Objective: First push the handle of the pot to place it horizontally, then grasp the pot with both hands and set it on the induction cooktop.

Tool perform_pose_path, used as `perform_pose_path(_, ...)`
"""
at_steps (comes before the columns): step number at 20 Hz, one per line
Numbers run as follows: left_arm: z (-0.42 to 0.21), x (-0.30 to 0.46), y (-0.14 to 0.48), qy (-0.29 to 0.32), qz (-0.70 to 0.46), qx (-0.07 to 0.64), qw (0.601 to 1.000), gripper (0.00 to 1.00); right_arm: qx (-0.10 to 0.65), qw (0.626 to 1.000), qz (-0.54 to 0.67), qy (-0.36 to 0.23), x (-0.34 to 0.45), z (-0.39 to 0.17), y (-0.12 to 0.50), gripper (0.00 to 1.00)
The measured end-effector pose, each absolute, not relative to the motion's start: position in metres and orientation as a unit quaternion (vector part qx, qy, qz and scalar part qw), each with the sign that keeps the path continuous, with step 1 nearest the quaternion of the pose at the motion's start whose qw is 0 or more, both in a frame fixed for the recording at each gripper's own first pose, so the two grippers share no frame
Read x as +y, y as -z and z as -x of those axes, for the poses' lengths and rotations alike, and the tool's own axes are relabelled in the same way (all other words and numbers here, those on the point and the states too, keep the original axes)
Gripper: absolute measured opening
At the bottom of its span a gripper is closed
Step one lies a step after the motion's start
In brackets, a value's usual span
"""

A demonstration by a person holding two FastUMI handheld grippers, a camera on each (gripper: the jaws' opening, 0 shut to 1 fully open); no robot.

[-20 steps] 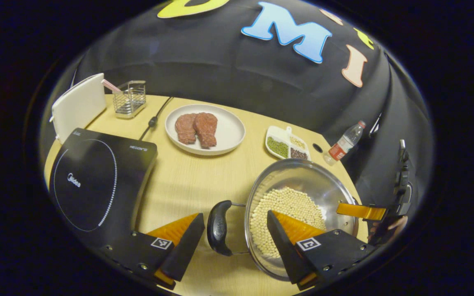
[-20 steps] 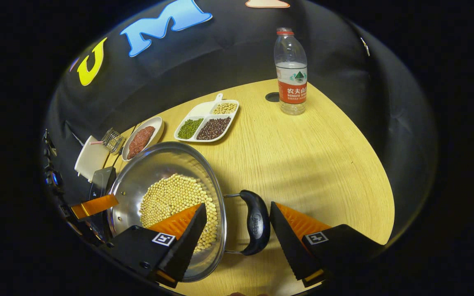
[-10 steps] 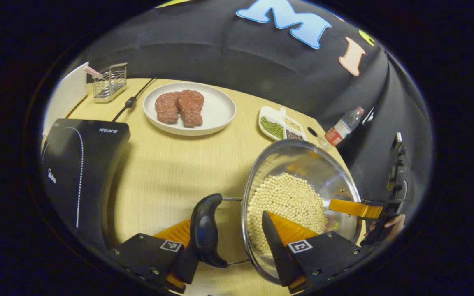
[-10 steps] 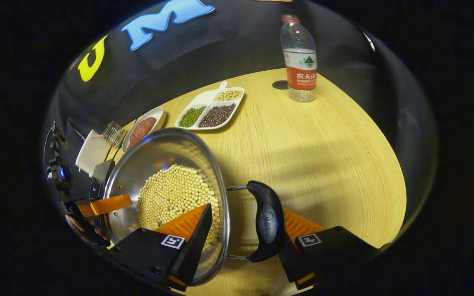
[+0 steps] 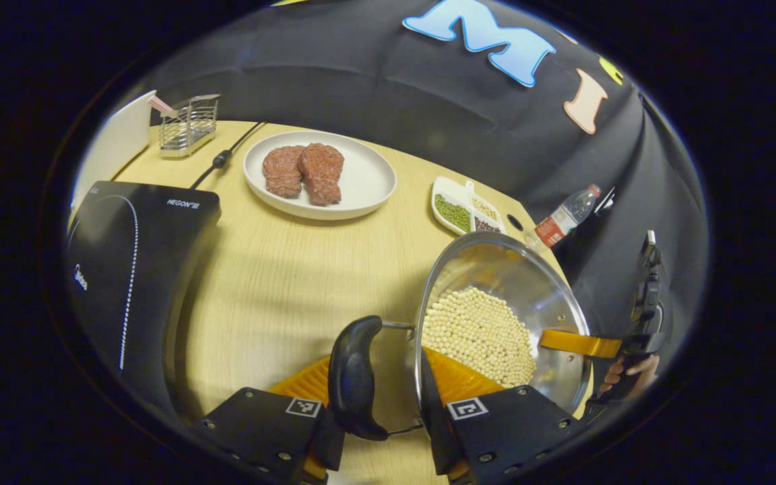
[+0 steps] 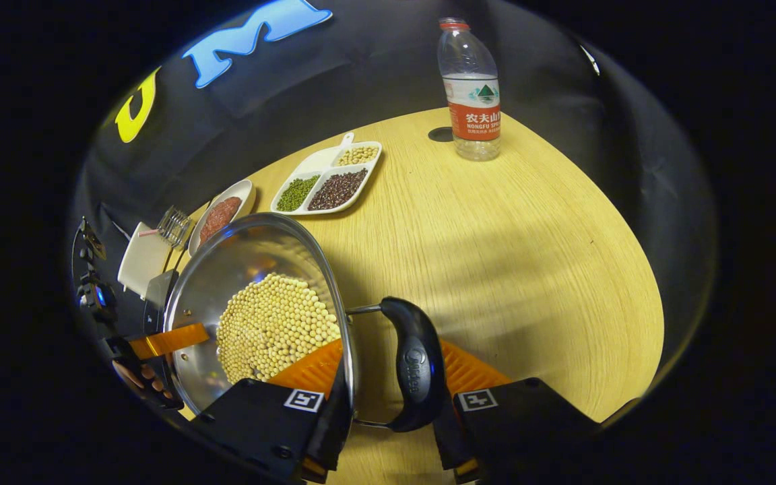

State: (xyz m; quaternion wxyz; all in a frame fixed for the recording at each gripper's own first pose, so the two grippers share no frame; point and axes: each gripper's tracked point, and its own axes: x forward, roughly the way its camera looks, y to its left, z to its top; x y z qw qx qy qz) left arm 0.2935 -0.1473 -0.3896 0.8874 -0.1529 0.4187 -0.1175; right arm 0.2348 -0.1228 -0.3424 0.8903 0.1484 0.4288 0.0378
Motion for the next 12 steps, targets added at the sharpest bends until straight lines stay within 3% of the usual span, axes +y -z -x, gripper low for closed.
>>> perform_pose_path(5,-0.276,-0.146,0.379,0.124,0.155,0.419,0.886,0.52,0.425,0.893,-0.142,-0.030,-0.122,-0.215,0.330,0.58)
perform_pose_path(6,-0.275,-0.144,0.377,0.124,0.155,0.418,0.886,0.55,0.422,0.895,-0.139,-0.028,-0.121,-0.210,0.326,0.55)
perform_pose_path(12,-0.227,-0.124,0.352,0.118,0.167,0.419,0.885,0.52,0.418,0.899,-0.126,-0.019,-0.101,-0.163,0.300,0.55)
